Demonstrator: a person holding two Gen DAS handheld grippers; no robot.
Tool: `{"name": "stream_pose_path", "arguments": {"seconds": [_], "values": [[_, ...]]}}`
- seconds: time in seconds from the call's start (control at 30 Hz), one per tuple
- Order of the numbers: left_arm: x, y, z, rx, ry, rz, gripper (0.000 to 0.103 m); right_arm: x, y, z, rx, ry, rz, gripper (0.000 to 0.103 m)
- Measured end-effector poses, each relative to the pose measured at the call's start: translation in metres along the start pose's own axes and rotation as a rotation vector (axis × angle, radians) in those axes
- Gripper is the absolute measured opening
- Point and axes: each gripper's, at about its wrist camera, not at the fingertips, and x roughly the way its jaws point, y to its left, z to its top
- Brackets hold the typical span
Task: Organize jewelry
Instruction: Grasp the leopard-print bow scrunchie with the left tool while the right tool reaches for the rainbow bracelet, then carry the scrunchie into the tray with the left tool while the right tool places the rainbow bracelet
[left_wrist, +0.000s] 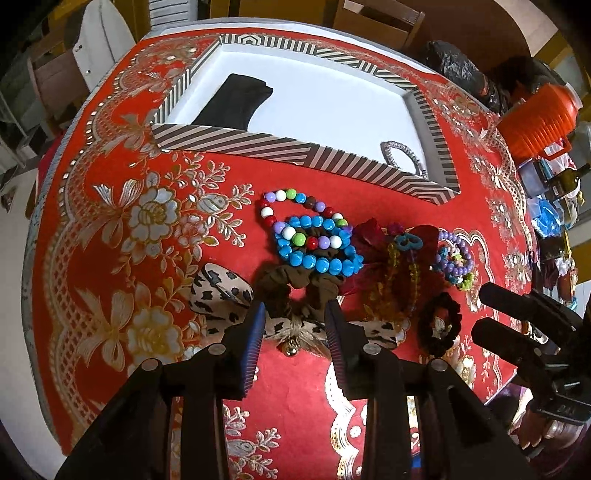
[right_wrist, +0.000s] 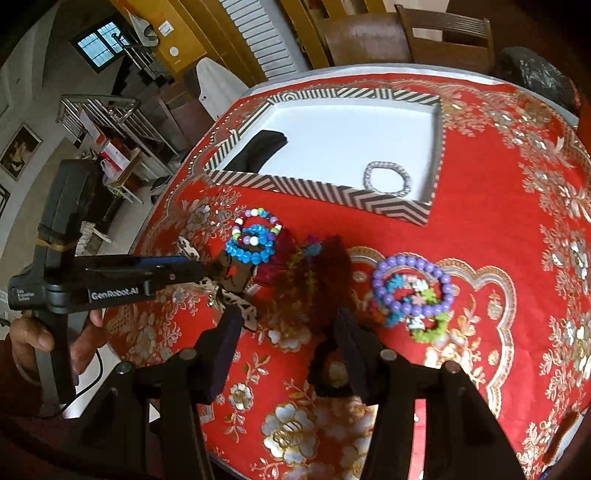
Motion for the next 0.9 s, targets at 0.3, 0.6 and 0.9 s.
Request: {"name": "stream_pose_path", "arguments": {"seconds": [0.3, 0.6, 0.9], "values": [[0.019, 0.004, 0.009, 0.031, 0.039, 0.023, 0.014, 0.026, 0.001, 0.01, 0.02, 0.032, 0.007, 0.042], [0.035, 0.01, 0.015, 0.032, 0.078, 0.011, 0.014, 0.066, -0.008, 0.016, 0.048, 0.105, -0.061, 0.031], [0.03, 0.011, 0.014, 0.057, 0.079, -0.045, 0.0, 0.051, -0.009, 0.019, 0.083, 0.056, -0.012, 0.01]]}}
